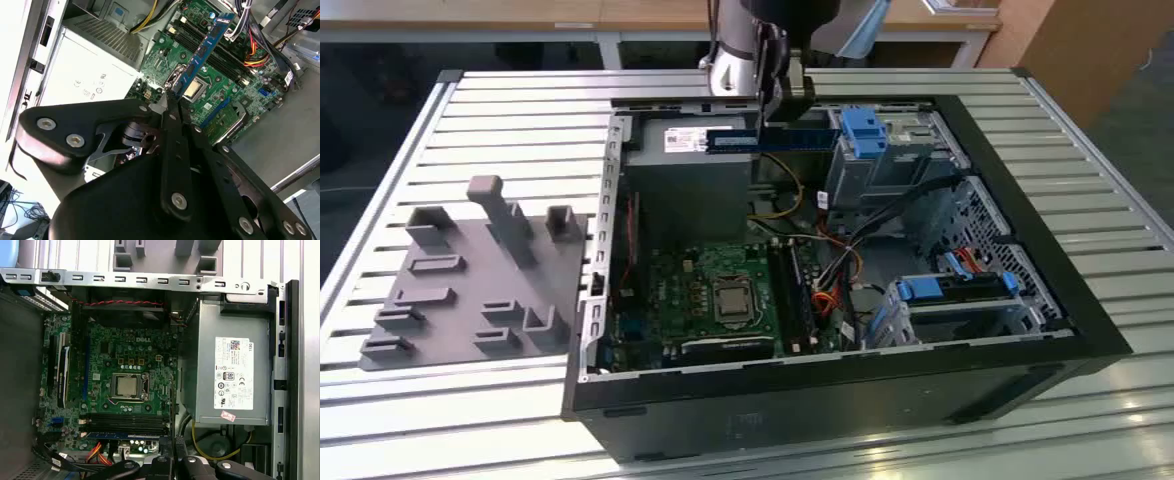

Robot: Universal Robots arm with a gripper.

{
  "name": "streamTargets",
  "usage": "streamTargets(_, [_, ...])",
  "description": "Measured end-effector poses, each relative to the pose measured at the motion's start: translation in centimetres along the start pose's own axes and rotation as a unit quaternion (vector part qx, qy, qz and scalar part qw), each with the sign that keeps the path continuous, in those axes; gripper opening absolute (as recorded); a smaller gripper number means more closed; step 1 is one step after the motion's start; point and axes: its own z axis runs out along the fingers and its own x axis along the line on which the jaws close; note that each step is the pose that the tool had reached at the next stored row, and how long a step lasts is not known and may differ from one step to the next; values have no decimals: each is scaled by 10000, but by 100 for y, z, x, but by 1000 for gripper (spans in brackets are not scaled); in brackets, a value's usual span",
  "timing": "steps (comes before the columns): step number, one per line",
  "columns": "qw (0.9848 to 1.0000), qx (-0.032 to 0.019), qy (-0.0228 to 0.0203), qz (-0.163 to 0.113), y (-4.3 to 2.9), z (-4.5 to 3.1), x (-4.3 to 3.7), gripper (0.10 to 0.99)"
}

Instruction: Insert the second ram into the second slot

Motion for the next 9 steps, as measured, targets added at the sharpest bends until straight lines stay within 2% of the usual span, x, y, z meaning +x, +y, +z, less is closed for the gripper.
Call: streamTargets(9, [10000,0,0,0,1,0,15,137])
